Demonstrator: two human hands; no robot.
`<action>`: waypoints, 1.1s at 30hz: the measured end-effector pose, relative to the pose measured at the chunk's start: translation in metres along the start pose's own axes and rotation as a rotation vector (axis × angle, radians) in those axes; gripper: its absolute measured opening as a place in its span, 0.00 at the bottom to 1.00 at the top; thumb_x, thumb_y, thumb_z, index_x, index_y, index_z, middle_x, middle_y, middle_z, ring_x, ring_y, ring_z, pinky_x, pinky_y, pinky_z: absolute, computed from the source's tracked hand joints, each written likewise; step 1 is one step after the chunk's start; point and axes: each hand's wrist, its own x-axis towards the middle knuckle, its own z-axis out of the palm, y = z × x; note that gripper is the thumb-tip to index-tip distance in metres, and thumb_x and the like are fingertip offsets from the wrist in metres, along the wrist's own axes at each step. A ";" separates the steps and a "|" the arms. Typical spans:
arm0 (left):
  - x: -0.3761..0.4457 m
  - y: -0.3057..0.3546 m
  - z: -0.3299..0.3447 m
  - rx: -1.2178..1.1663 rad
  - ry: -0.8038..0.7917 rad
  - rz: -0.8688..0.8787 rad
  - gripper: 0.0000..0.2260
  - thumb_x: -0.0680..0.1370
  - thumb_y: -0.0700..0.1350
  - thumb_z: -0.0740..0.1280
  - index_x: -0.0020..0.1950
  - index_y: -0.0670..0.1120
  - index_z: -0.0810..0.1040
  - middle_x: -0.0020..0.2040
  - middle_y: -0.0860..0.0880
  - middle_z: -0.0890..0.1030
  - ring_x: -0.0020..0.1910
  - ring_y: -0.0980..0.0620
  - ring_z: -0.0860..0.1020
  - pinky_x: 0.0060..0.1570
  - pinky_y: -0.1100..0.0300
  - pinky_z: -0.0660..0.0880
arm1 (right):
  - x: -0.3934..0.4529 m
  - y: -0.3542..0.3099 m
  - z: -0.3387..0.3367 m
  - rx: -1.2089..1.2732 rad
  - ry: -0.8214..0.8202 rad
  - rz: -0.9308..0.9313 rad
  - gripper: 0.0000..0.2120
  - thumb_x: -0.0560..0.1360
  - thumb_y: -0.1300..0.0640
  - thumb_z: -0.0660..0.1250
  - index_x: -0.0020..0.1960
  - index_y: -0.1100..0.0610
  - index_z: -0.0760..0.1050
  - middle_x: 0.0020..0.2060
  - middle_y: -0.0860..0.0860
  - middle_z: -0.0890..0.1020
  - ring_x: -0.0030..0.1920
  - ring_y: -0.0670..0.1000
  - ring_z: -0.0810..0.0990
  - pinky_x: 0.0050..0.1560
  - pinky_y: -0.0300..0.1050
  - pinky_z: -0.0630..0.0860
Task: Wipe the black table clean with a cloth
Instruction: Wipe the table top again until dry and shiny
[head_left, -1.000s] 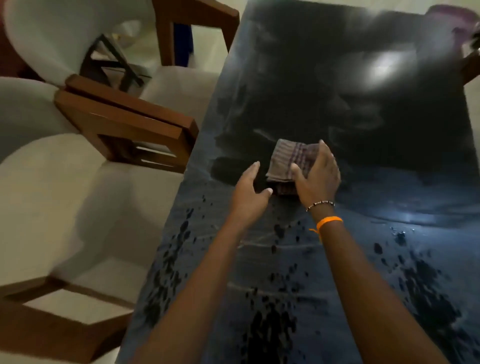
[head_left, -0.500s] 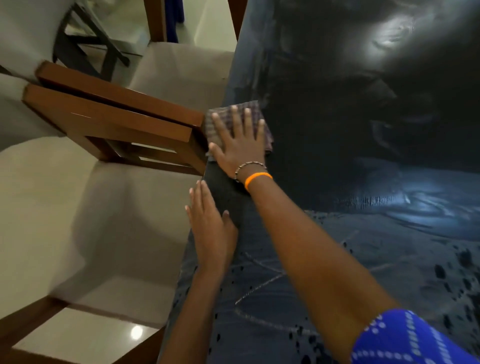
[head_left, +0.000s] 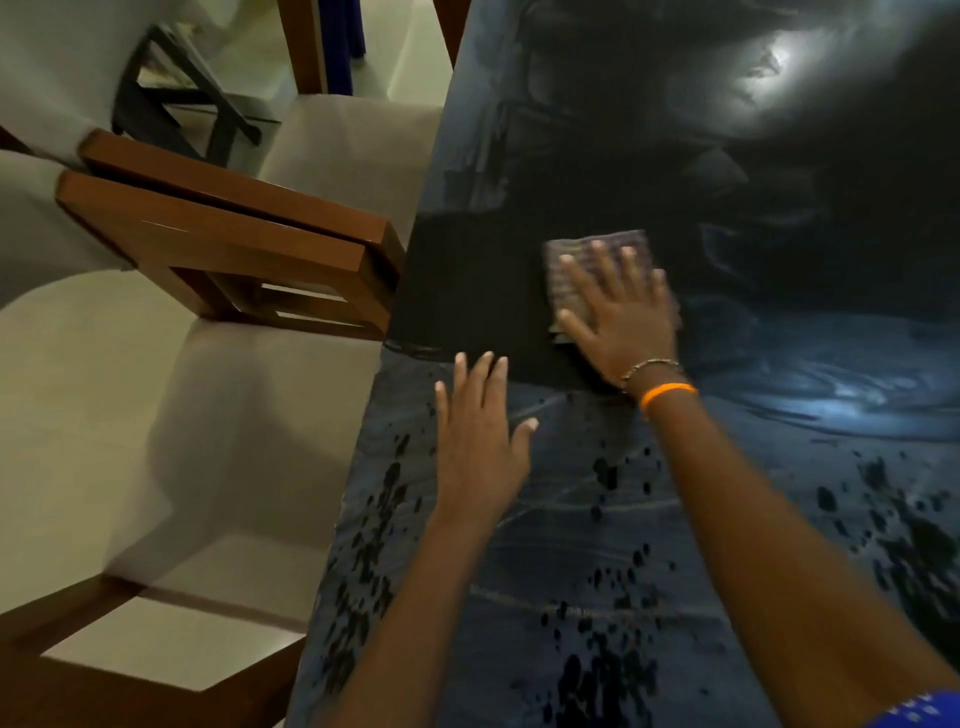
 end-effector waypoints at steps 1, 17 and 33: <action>0.000 0.005 0.003 0.028 -0.029 0.021 0.30 0.78 0.54 0.59 0.76 0.47 0.52 0.77 0.50 0.51 0.76 0.50 0.40 0.72 0.52 0.35 | -0.006 0.027 -0.005 -0.007 0.000 0.067 0.34 0.69 0.36 0.42 0.74 0.42 0.53 0.76 0.49 0.54 0.76 0.57 0.51 0.72 0.62 0.48; 0.002 0.068 0.036 0.106 -0.165 -0.026 0.35 0.77 0.52 0.64 0.76 0.45 0.48 0.78 0.49 0.46 0.76 0.48 0.38 0.73 0.48 0.38 | 0.033 0.054 -0.023 0.098 -0.002 0.346 0.30 0.77 0.43 0.55 0.76 0.45 0.47 0.77 0.53 0.45 0.76 0.61 0.41 0.72 0.64 0.39; 0.006 0.141 0.085 0.249 -0.151 0.097 0.37 0.71 0.55 0.71 0.74 0.48 0.57 0.75 0.50 0.58 0.75 0.52 0.56 0.74 0.49 0.41 | -0.039 0.283 -0.054 0.116 0.092 0.621 0.27 0.78 0.44 0.55 0.75 0.42 0.51 0.77 0.49 0.50 0.77 0.56 0.46 0.73 0.61 0.43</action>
